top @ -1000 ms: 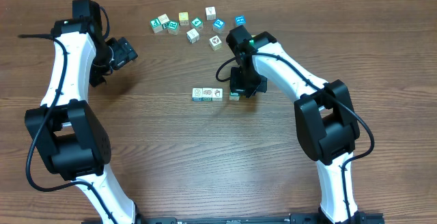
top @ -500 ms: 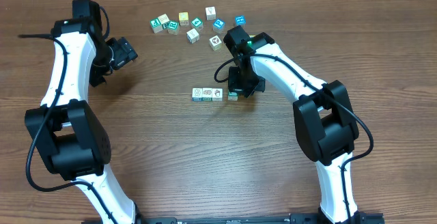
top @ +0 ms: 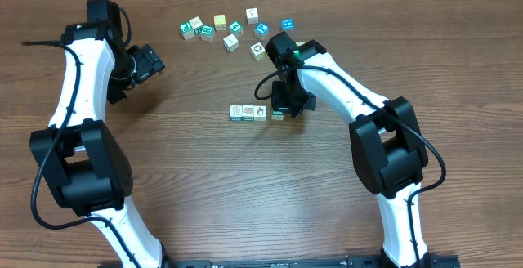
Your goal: Form a horizontal line
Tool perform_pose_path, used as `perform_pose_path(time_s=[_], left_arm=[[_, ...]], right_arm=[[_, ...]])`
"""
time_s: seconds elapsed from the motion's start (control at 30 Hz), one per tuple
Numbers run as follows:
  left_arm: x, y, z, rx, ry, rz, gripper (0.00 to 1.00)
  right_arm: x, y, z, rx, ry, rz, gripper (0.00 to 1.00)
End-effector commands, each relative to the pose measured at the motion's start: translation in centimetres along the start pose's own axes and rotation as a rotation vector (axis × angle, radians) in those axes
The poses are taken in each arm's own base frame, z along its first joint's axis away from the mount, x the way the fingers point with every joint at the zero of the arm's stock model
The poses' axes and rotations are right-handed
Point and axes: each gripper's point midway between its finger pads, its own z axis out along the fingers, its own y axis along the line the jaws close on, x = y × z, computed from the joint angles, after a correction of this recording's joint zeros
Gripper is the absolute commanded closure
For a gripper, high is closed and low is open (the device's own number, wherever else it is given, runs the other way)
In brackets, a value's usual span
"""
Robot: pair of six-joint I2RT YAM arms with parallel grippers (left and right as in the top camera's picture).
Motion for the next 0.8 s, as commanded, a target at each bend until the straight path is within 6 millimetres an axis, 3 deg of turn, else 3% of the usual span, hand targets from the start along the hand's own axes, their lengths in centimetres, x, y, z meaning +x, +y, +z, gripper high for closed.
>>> perform_pose_path(time_s=[0.0,0.77], left_arm=[[-0.55,-0.23,-0.51,0.004,-0.019,0.009,0.0],[-0.56,-0.23,-0.51,0.004,-0.02,0.009,0.0]], right_arm=[[0.04,0.13,-0.11,0.004,-0.009,-0.012,0.96],[0.3,0.53,-0.1,-0.006,-0.003,-0.019,0.96]])
